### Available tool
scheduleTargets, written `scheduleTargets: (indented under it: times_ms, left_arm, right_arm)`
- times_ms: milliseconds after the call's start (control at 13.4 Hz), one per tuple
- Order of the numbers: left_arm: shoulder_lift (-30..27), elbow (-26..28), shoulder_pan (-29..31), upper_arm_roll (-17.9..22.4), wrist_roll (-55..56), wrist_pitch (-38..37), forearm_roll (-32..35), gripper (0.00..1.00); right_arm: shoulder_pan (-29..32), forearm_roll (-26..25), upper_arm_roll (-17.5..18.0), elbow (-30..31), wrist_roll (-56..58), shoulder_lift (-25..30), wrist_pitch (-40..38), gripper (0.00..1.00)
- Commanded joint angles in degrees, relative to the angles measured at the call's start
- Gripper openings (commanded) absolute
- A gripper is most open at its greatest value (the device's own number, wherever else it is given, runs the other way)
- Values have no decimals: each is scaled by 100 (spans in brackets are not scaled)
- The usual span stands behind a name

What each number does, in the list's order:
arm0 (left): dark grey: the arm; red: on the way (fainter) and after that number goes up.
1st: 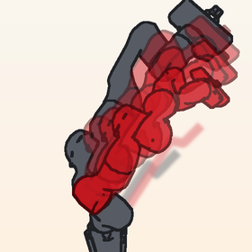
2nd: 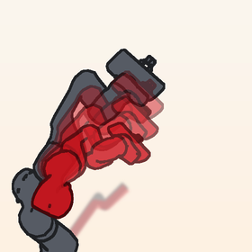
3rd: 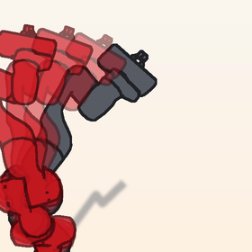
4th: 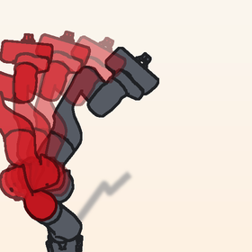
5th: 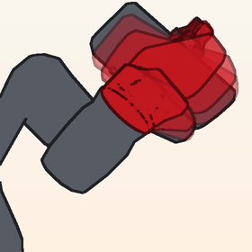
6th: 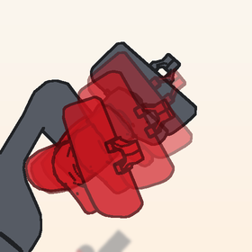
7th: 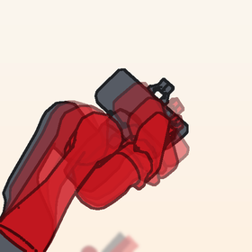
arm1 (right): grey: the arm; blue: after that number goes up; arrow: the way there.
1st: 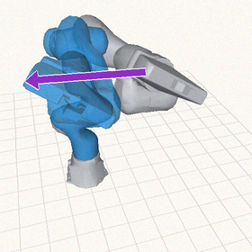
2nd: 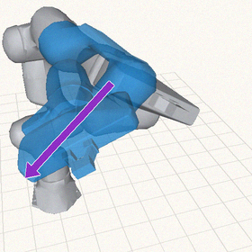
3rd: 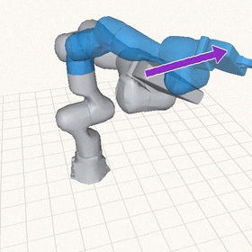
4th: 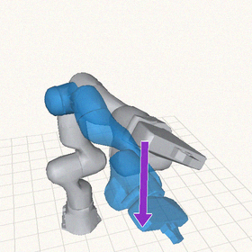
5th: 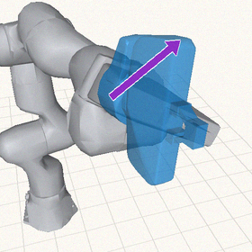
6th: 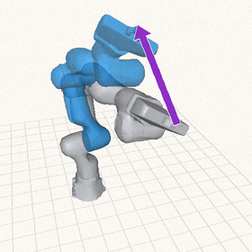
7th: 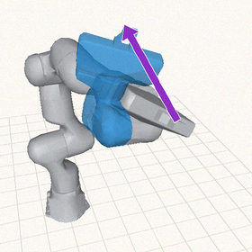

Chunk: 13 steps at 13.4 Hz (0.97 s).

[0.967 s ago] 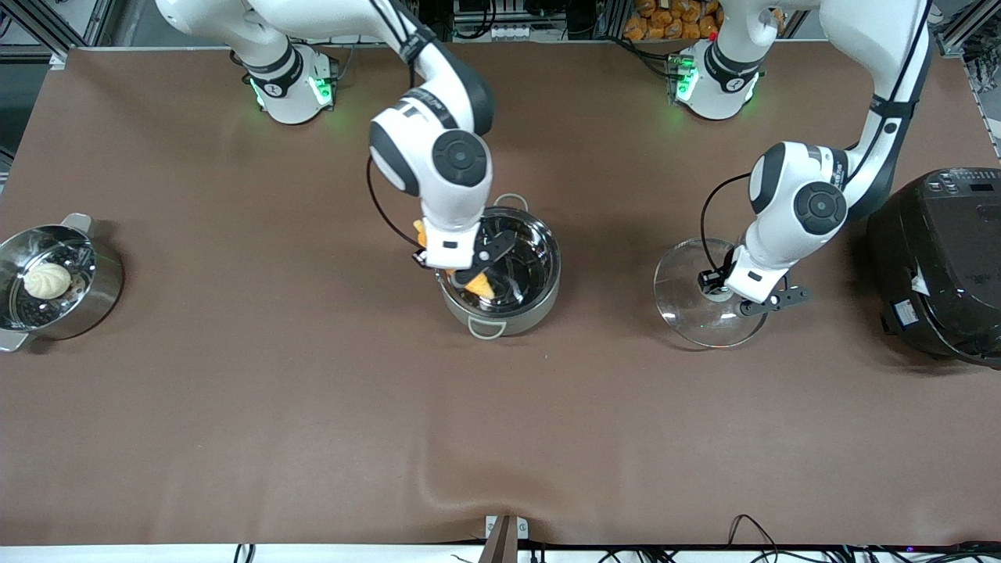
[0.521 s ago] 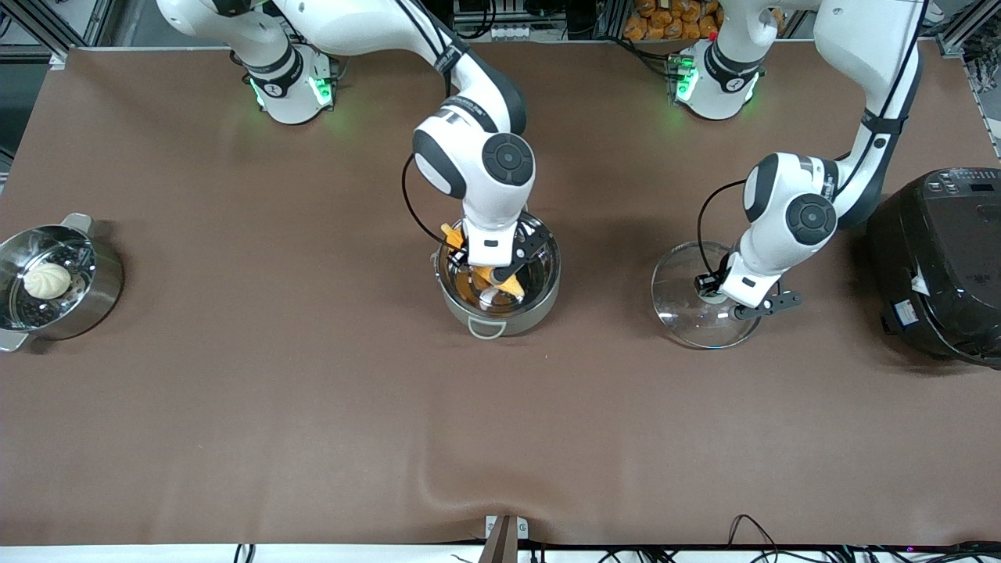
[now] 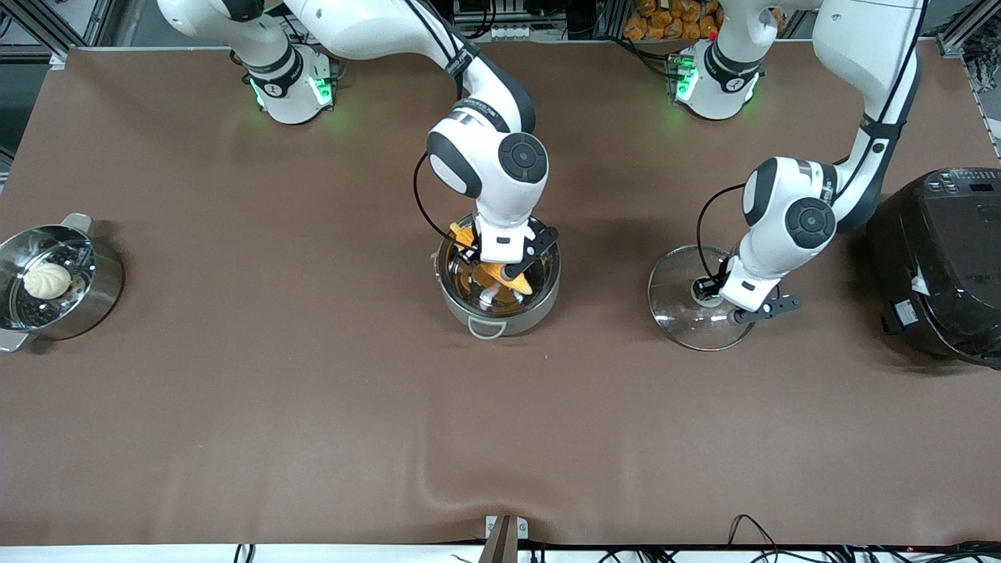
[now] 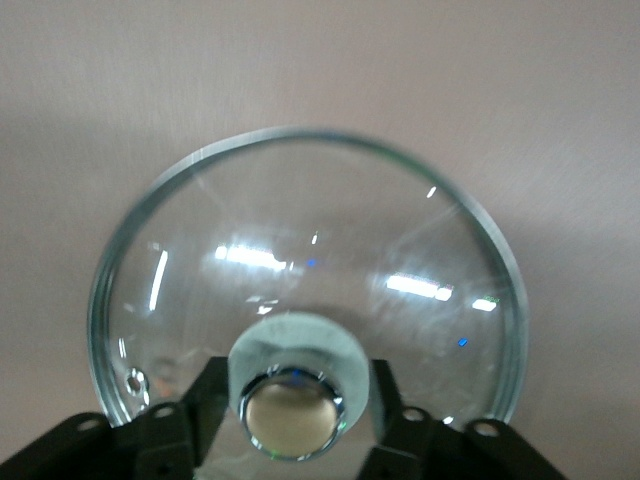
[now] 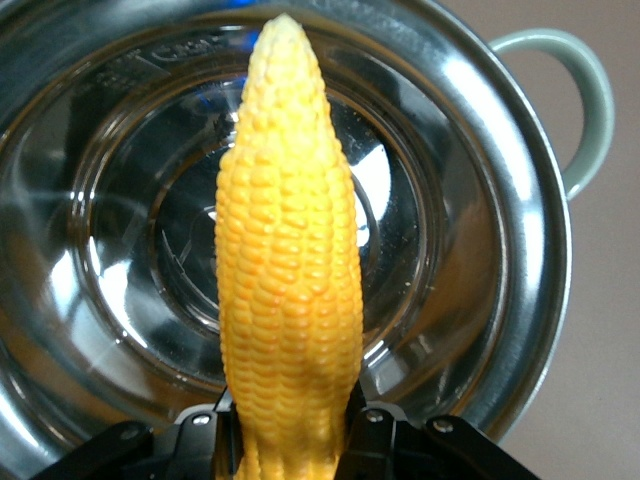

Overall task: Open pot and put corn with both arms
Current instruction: 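Release the corn into the pot while the left gripper sets the lid down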

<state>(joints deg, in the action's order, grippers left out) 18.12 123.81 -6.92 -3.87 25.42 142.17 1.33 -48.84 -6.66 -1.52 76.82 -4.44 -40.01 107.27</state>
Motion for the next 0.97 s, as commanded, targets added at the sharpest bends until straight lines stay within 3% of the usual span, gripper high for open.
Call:
scheduleTargets:
  times_ms: [0,223,372,521,893]
  left_arm:
    - [-317,-976,268,-35,-133,-1176,131,100]
    - [-354,-2707,270,-27,-187,-3285,131,100]
    - [-414,-3448,313,-18,-204,-4220,628,100]
    - [-800,-3522,322,-79,-248,-4434,966,100]
    - [-1372,-3539,340,-62,-695,-4804,281,100]
  right_arm:
    - [-91,-222,-59,-202,-154,-138,-31,99]
    - [-82,-204,-59,-202,-373,-112,-31,100]
    - [-73,-169,-50,-211,-488,-60,-57,100]
    - [14,-91,-59,-220,-497,89,-75,100]
    - [1365,218,-68,-89,-391,880,-918,100]
